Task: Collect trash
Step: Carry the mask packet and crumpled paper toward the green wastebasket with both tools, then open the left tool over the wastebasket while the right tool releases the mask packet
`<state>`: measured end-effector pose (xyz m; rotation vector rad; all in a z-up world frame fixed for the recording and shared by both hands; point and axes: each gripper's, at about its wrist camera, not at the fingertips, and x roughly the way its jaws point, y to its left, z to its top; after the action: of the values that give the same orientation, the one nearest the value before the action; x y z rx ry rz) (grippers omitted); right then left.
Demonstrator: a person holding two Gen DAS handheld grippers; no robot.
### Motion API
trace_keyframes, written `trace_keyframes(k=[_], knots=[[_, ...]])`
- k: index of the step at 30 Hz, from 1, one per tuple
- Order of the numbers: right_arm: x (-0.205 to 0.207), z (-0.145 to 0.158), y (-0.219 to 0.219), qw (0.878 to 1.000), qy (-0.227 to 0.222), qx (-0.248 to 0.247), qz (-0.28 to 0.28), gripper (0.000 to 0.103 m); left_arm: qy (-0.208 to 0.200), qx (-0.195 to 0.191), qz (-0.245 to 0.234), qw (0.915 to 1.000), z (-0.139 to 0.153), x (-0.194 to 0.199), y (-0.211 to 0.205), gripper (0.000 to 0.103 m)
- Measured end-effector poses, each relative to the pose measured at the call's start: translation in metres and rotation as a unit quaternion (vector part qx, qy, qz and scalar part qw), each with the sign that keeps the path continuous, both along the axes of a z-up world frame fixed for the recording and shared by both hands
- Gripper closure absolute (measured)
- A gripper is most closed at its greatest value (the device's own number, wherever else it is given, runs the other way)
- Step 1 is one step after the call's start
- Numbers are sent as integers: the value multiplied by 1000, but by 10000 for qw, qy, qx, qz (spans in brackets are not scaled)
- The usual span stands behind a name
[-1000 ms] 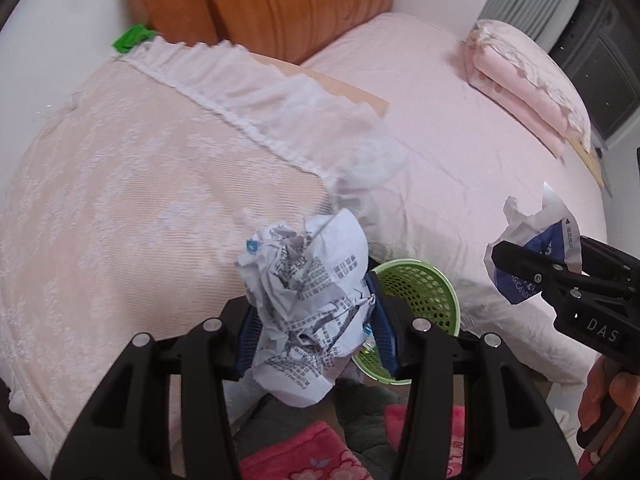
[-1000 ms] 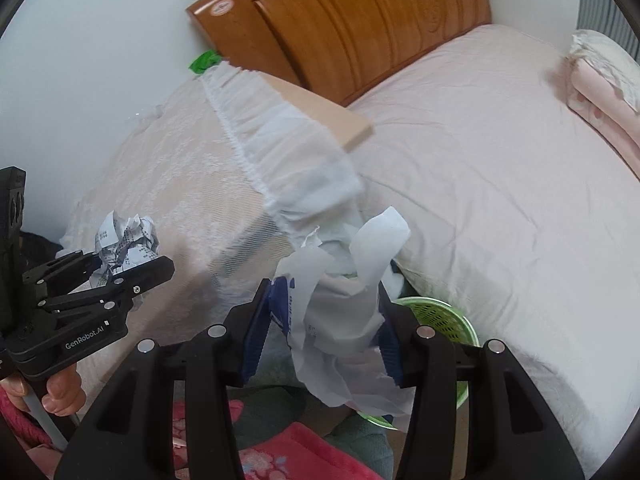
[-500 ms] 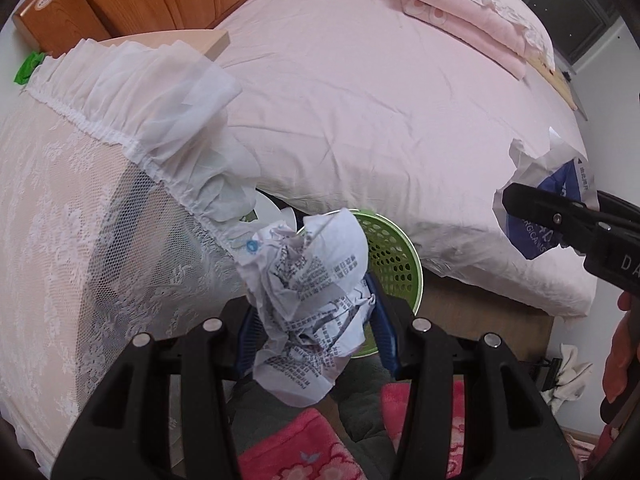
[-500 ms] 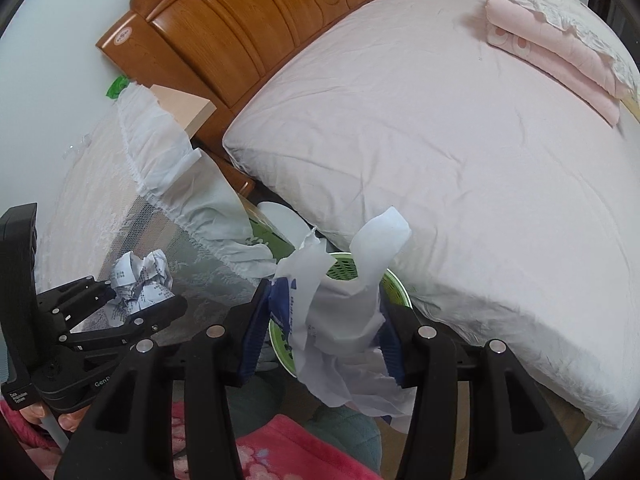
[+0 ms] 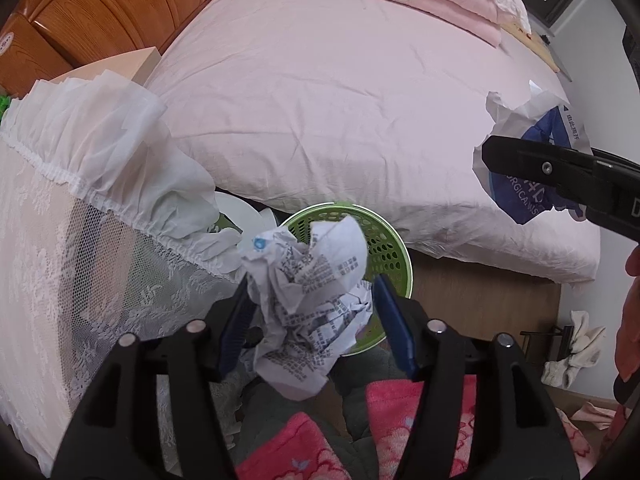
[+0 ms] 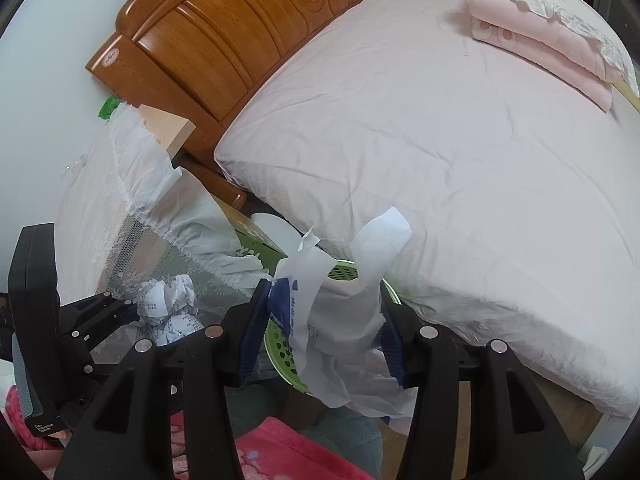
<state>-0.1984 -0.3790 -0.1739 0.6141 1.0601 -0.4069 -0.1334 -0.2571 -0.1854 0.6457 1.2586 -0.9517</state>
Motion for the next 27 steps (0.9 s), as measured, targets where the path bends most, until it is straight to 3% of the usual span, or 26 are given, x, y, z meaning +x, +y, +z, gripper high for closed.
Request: trace_keyframes(k=[2,5,9,18,21,23,25,27], knots=[[-1,-1,-3,10000,4,7,-42,51,-105,-53,26,9999,5,-2,3,14],[-2,-3,-5,10000,26,33,-74,51,-277,-190,0,9994,16,-3,3,8],[0,-7,-4,9999,82,61,-54,51,-550,-386,161,9976,32,3,13,8],[6,-15,10,9995,225,133,173,47,-686,-577,846,9924,52,37,44,8],[11,-19,19,9988,314,163,338,34,-683,-572,1034,9906,53,45,54,8],[14,-18,24,9986,379,51,361,11,-673,-553,1146,9896,53,51,60,8],[17,-16,29,9985,420,-47,350,3,-663,-536,1236,9887,53,55,66,8],[19,-16,31,9986,416,-5,337,3,-656,-531,1318,9877,53,59,71,8]])
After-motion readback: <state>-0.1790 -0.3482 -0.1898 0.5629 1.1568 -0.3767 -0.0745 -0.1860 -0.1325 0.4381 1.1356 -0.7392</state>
